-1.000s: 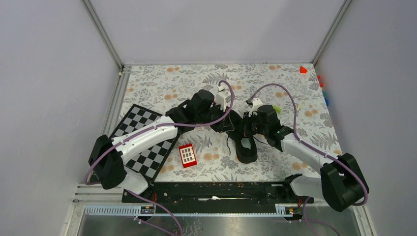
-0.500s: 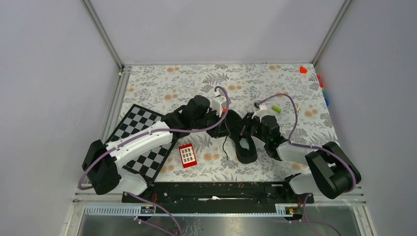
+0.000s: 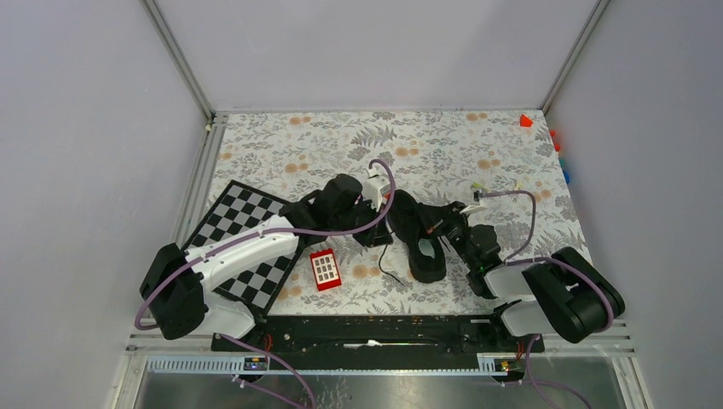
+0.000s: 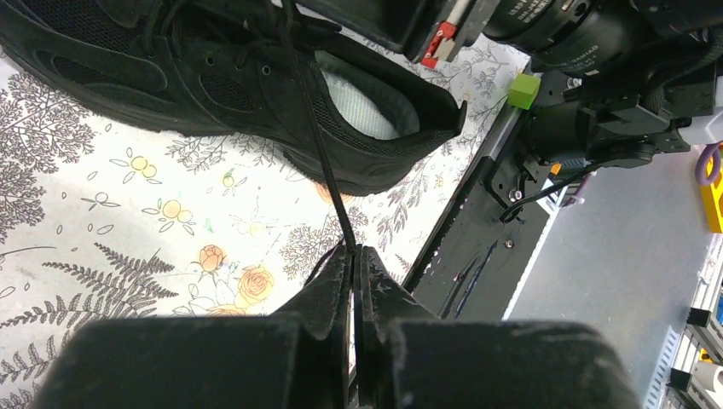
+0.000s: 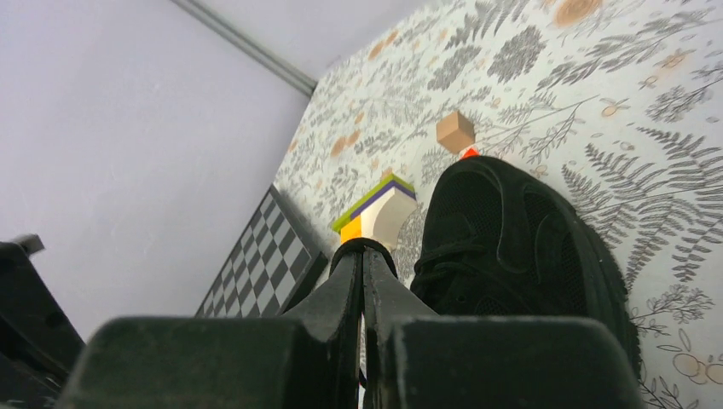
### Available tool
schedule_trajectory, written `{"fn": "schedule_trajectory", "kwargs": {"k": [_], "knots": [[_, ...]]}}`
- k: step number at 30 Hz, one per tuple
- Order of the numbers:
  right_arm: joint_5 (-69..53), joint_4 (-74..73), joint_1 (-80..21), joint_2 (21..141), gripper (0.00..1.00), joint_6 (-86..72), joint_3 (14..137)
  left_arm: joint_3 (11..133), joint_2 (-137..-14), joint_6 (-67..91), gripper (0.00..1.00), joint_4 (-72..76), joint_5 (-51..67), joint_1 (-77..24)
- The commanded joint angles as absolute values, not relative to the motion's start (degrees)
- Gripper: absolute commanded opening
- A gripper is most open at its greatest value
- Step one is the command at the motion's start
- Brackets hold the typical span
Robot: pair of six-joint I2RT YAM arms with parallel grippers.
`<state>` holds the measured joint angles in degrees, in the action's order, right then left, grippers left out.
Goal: Tie the shoes
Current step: Cross the shoelace with the shoelace.
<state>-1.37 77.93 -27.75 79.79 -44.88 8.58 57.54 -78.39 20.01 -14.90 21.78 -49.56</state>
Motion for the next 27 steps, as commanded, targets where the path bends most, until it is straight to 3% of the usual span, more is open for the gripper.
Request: {"fn": "schedule_trajectory", "kwargs": {"k": [1,20,27], "knots": [[8.86,84.72,-27.77,75.76,0.00,-45.74,7.65,57.94,-78.14,20.25,0.00,-11.18,21.07,-49.79],[-3.67,40.79,-27.77,55.03,0.00,-28.61,13.73,62.49,-80.10,21.96,0.00,-9.96,13.70,-47.46],[-10.04,28.23,-27.77,54.74,0.00,-25.91,18.13,63.14,-80.07,21.90,0.00,-8.73,12.82,-47.24]]}}
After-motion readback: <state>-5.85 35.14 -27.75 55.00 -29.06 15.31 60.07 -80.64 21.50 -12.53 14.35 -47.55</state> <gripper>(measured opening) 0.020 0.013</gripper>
